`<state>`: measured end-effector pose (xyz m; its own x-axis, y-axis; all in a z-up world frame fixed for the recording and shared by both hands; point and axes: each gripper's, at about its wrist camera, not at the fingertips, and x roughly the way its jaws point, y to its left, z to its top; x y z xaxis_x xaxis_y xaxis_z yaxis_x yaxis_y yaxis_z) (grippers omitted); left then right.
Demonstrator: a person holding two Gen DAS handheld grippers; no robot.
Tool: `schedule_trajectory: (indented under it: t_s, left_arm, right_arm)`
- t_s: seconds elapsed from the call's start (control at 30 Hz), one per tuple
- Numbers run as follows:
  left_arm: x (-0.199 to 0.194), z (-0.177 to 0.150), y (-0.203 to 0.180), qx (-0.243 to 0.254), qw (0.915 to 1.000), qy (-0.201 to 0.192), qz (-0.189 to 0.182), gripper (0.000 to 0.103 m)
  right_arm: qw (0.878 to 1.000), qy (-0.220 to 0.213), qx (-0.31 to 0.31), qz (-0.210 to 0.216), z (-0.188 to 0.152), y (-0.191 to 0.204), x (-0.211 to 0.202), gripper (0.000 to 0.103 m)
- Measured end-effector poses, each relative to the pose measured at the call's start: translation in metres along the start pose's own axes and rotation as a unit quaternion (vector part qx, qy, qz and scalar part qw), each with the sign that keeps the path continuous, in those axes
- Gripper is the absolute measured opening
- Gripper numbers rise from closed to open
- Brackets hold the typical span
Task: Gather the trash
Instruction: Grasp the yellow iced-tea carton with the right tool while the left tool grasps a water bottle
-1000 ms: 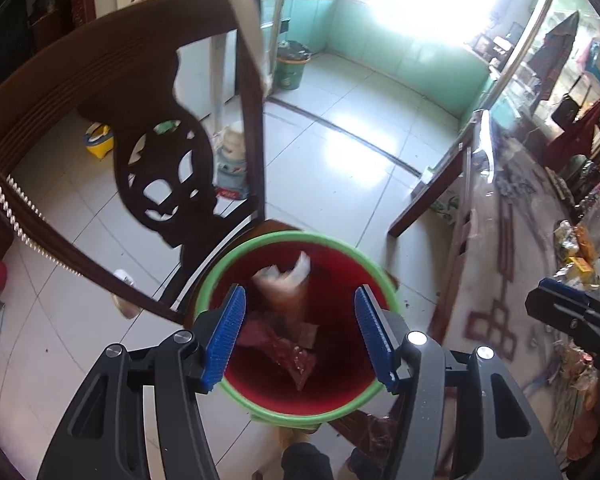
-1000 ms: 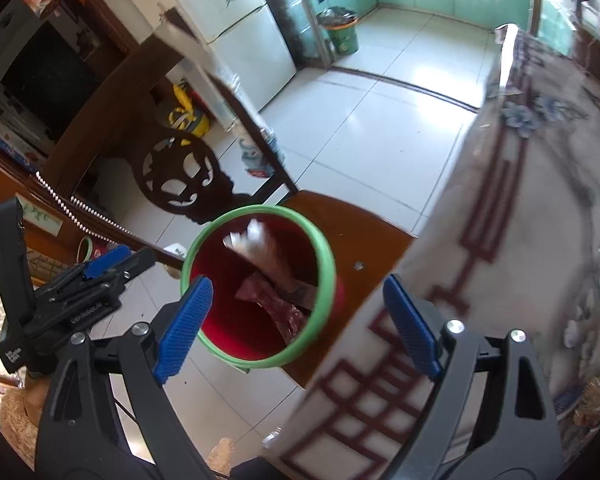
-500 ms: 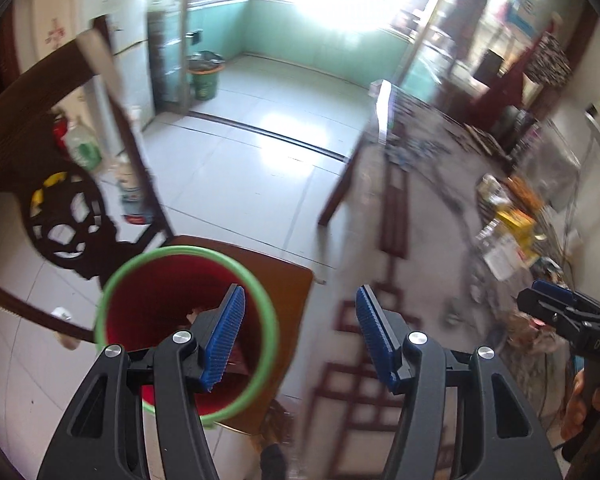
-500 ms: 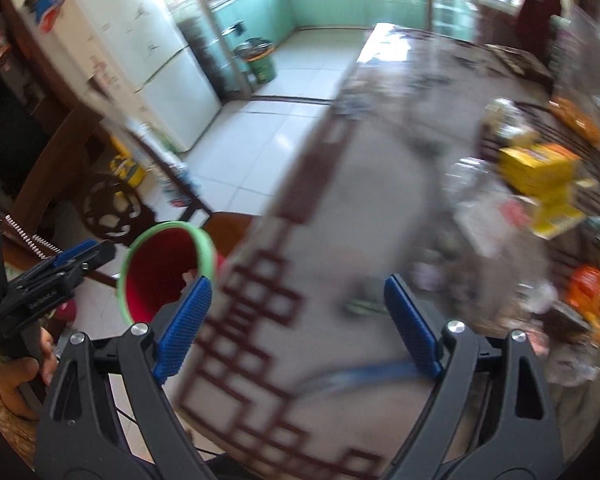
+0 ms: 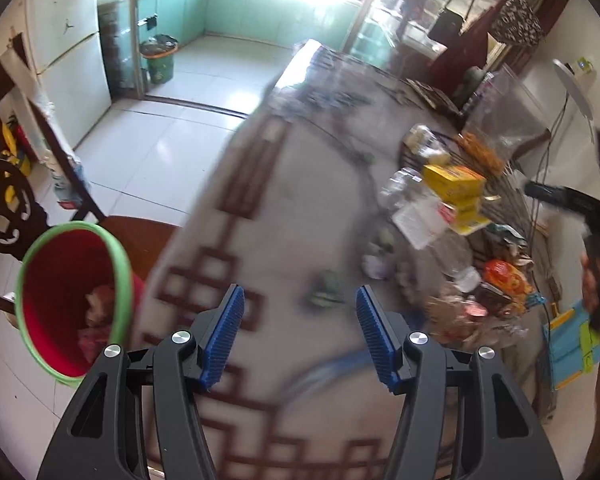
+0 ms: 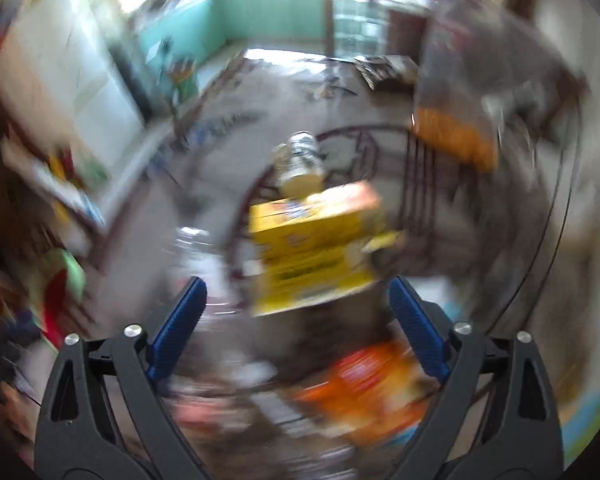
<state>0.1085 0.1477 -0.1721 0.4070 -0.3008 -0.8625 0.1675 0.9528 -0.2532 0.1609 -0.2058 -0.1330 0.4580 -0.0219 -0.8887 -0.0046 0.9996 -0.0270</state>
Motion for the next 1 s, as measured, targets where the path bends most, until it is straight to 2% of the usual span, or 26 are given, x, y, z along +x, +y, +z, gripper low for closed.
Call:
schedule_trajectory:
  t_s: [0.03, 0.1, 0.23, 0.4, 0.57, 0.63, 0.8, 0.87, 0.9, 0.93, 0.97, 1.0]
  left_arm:
    - [0.002, -0.001, -0.01, 0.003, 1.0, 0.003, 0.0, 0.056]
    - [0.007, -0.002, -0.03, 0.006, 0.9999, 0.009, -0.001, 0.056]
    - [0.011, -0.003, -0.06, 0.004, 0.9998, 0.016, -0.006, 0.06]
    - [0.018, -0.002, -0.079, -0.009, 0.9996, 0.028, -0.002, 0.063]
    - [0.031, 0.006, -0.09, -0.027, 0.9987, 0.042, -0.001, 0.064]
    - [0.039, 0.011, -0.092, -0.035, 0.9982, 0.048, 0.0, 0.064]
    - [0.065, 0.027, -0.099, -0.05, 0.9967, 0.063, 0.0, 0.064]
    - [0.074, 0.033, -0.103, -0.049, 0.9966, 0.067, 0.003, 0.064]
    - [0.08, 0.036, -0.106, -0.048, 0.9965, 0.069, 0.005, 0.064]
    - [0.085, 0.039, -0.109, -0.047, 0.9964, 0.07, 0.006, 0.064]
    - [0.091, 0.043, -0.112, -0.048, 0.9962, 0.072, 0.006, 0.064]
    - [0.097, 0.046, -0.115, -0.049, 0.9961, 0.074, 0.006, 0.064]
  right_arm:
    - [0.998, 0.021, -0.062, -0.017, 0.012, 0.0, 0.013, 0.093]
    - [0.988, 0.057, -0.142, -0.022, 0.026, -0.003, 0.037, 0.093]
    - [0.962, 0.111, -0.251, -0.004, 0.051, -0.001, 0.081, 0.093]
    - [0.932, 0.154, -0.327, 0.015, 0.07, 0.016, 0.122, 0.098]
    - [0.893, 0.214, -0.393, 0.041, 0.069, 0.032, 0.161, 0.098]
    - [0.882, 0.231, -0.405, 0.067, 0.066, 0.034, 0.171, 0.098]
    - [0.866, 0.266, -0.418, 0.066, 0.048, 0.033, 0.199, 0.096]
    - [0.883, 0.235, -0.398, 0.087, 0.053, 0.026, 0.19, 0.074]
    - [0.9, 0.212, -0.367, 0.099, 0.059, 0.019, 0.182, 0.069]
    - [0.911, 0.198, -0.346, 0.105, 0.062, 0.013, 0.177, 0.065]
    - [0.929, 0.174, -0.304, 0.117, 0.067, 0.003, 0.167, 0.063]
    - [0.942, 0.155, -0.268, 0.13, 0.07, -0.006, 0.157, 0.063]
